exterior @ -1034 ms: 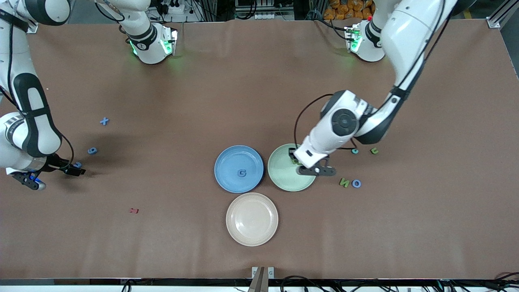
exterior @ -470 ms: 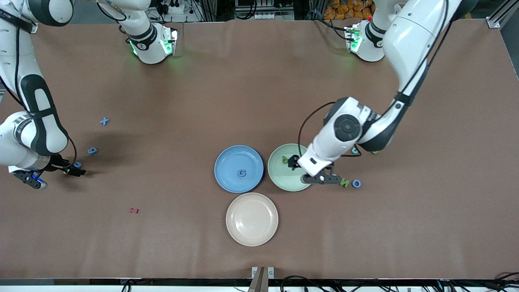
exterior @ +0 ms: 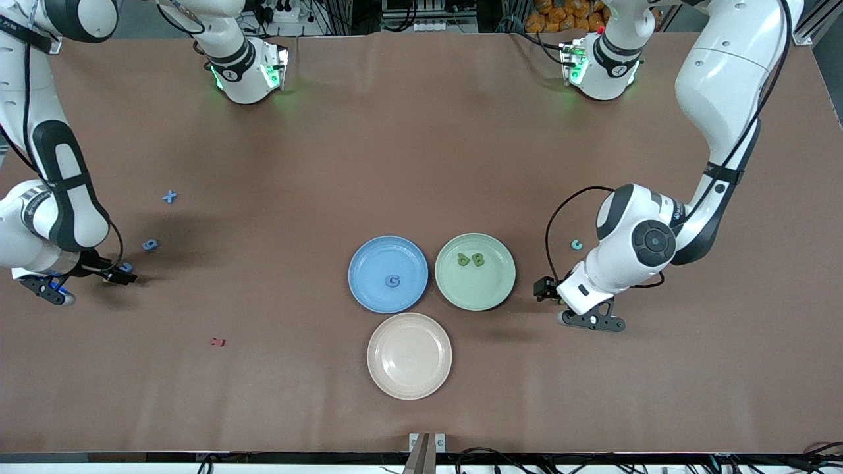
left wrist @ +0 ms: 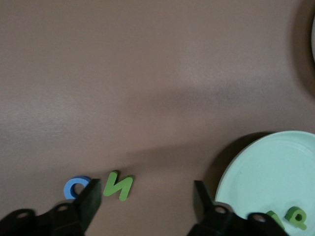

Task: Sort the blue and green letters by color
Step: 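Carry the E to the blue plate while the left gripper reaches green N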

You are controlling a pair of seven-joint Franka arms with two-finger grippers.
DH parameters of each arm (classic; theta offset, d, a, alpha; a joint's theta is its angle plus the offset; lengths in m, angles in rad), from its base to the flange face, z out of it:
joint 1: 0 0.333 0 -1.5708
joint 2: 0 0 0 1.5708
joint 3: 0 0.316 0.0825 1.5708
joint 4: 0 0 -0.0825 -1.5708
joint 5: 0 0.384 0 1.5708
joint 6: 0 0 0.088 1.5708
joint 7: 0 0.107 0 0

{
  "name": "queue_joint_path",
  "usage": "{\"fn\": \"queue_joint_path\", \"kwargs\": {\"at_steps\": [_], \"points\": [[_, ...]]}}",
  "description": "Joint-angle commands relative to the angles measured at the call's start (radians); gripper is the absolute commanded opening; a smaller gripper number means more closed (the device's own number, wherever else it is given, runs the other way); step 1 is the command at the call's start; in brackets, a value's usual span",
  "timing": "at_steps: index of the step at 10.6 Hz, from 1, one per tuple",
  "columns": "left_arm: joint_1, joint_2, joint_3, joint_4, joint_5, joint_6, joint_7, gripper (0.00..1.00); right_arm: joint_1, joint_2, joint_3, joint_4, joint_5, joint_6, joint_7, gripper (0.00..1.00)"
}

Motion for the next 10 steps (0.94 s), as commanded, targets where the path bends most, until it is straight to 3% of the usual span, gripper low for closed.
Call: {"fn": "queue_joint_path", "kwargs": {"at_steps": [1,5,8,10], "points": [[-0.019,0.014,0.021,0.003,0.015,-0.007,0.23,0.68,-0.008,-0.021,0.005,-0.024,-0.012,0.009,-0.061,0.0],[-0.019,0.027,0.021,0.003,0.016,-0.001,0.742,0.7,0.012,-0.023,0.011,-0.009,-0.009,-0.001,-0.068,0.0],[-0.027,0.058,0.023,0.005,0.019,0.006,0.913,0.71,0.159,-0.009,0.023,0.04,0.006,-0.004,-0.038,0.0],[-0.021,0.084,0.023,0.008,0.056,0.053,1.02,0.71,0.242,-0.018,0.063,0.083,0.058,-0.044,0.007,0.0]]}}
